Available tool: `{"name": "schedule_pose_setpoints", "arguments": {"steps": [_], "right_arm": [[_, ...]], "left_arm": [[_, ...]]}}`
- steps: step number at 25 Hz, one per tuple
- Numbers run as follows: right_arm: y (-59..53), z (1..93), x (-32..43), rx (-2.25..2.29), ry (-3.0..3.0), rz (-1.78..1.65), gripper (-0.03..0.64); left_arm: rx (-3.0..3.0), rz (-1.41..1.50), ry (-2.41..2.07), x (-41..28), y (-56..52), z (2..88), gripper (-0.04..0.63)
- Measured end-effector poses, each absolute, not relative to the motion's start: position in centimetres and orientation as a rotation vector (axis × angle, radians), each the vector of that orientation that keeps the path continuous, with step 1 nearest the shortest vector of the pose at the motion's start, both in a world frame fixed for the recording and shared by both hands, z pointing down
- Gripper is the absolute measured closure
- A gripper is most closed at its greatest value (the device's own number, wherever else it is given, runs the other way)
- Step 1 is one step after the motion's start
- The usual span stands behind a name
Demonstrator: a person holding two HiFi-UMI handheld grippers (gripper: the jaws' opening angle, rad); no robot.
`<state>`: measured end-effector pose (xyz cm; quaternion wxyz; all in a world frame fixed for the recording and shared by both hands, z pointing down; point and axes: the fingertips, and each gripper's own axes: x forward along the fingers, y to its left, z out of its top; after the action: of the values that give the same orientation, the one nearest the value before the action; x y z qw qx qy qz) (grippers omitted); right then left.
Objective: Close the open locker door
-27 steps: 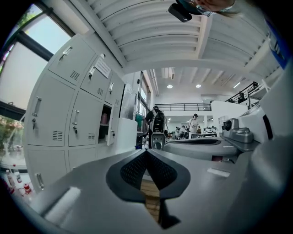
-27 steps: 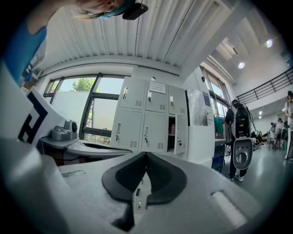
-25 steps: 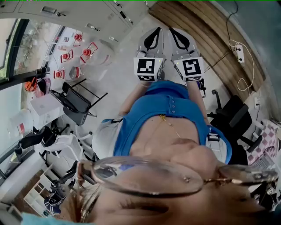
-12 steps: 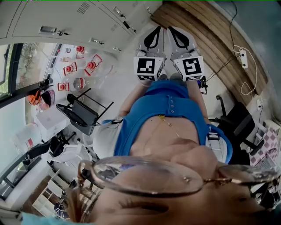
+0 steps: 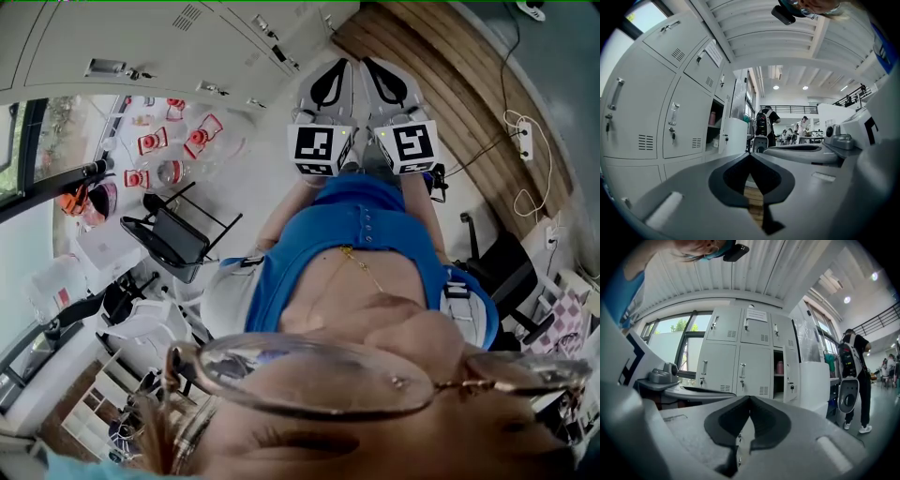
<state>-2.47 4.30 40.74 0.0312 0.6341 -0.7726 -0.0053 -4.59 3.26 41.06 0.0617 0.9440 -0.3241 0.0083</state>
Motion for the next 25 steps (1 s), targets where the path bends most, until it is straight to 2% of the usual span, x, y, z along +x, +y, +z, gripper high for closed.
{"name": "schedule_pose_setpoints", "arguments": {"steps": [25], "right_arm": [[-13.4,37.8,9.8,1.731,-2.597,-0.071,0.615]], "left_arm": [[2.796,0.025,-1.25,7.8,-14.0,38.6,0.595]]}}
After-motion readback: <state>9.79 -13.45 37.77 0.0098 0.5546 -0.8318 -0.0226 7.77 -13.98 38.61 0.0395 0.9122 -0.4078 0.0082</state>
